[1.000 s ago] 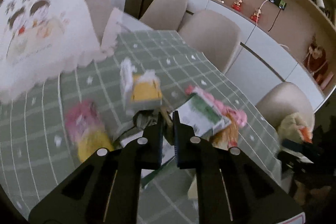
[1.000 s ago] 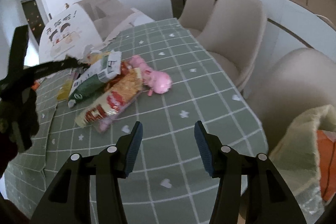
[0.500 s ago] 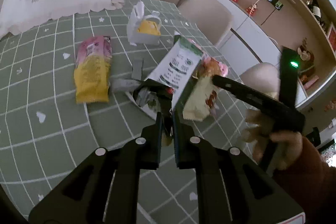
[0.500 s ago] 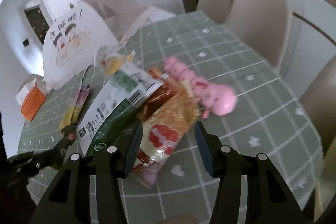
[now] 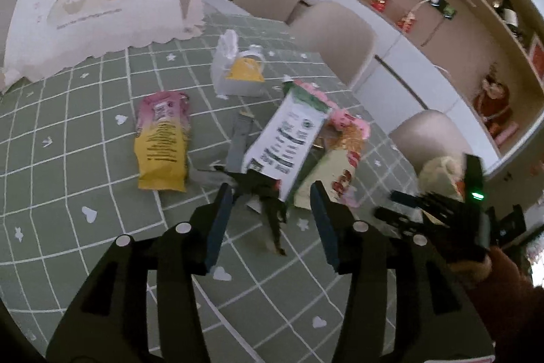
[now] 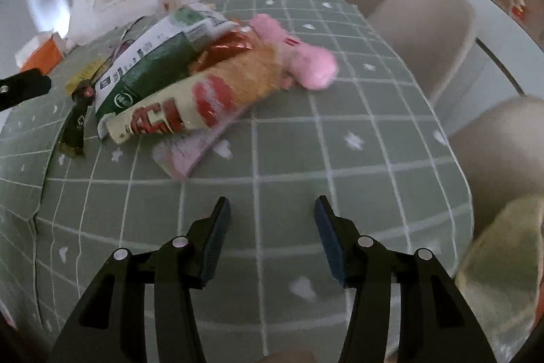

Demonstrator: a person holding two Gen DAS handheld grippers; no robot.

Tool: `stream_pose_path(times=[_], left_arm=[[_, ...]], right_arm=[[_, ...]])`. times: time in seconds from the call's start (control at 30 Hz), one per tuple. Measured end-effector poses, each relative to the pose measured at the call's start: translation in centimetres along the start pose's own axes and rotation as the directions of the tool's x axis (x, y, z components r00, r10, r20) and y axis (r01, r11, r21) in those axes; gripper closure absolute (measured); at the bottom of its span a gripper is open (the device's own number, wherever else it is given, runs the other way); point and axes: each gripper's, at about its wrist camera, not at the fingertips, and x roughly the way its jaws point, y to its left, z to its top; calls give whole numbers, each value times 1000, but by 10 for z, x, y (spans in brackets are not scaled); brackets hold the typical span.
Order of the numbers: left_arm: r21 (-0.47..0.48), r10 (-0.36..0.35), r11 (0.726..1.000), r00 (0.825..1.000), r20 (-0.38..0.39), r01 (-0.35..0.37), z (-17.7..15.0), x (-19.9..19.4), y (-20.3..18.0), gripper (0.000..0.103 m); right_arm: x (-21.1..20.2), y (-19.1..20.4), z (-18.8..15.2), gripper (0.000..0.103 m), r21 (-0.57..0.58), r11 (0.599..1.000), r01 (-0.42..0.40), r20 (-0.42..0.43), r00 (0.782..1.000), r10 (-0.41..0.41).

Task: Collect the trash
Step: 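Grasp the long orange-patterned snack bag with the left tool while the right grasps a pink wrapper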

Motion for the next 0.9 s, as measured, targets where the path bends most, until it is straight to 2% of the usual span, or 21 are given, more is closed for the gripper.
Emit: stream_pose_path(times=[0.07, 0.13, 0.2, 0.37, 0.47, 0.5, 0.53, 0.6, 0.67, 0.8, 0.9], left_arm=[[-7, -2, 1000, 1000, -2, 2, 3, 4, -2, 57], [20, -35, 999, 999, 2, 35, 7, 9, -13, 57], [88, -76, 993, 997, -5, 76, 11, 20, -32, 51], [257, -111, 958, 990, -86, 129, 13, 68, -82, 51], [376, 19, 926, 994, -110, 24, 11, 107, -107, 51], [386, 50, 922, 992, -113, -2, 11, 115, -109, 51], [384, 67, 923, 991, -117, -17, 11, 120, -110, 54], [317, 34, 948, 990, -137, 11, 15, 119, -104, 75], [252, -2, 967, 991, -137, 37, 17, 106, -95, 80], [167, -25, 985, 996, -87, 40, 15, 60, -77, 82], [122, -15, 992, 998, -64, 23, 9, 34, -62, 82]], right_arm=[[-10, -8, -1, 55, 62, 997, -44, 46, 998, 41], [-14, -14, 0, 55, 98, 994, -45, 71, 997, 38], [-19, -20, -1, 55, 131, 991, -36, 92, 995, 24], [-36, -40, -5, 54, 217, 976, -29, 143, 990, -2], [-42, -50, -9, 54, 257, 966, -20, 145, 989, -18], [-44, -53, -9, 54, 267, 963, -28, 143, 990, -11], [-44, -52, -10, 54, 270, 962, -33, 139, 990, -5], [-41, -49, -10, 54, 255, 967, -29, 113, 994, 0], [-35, -41, -8, 54, 222, 975, -26, 94, 996, 5], [-20, -25, 2, 54, 201, 978, -63, 100, 994, 44], [-1, -8, 19, 54, 201, 975, -95, 103, 992, 75]])
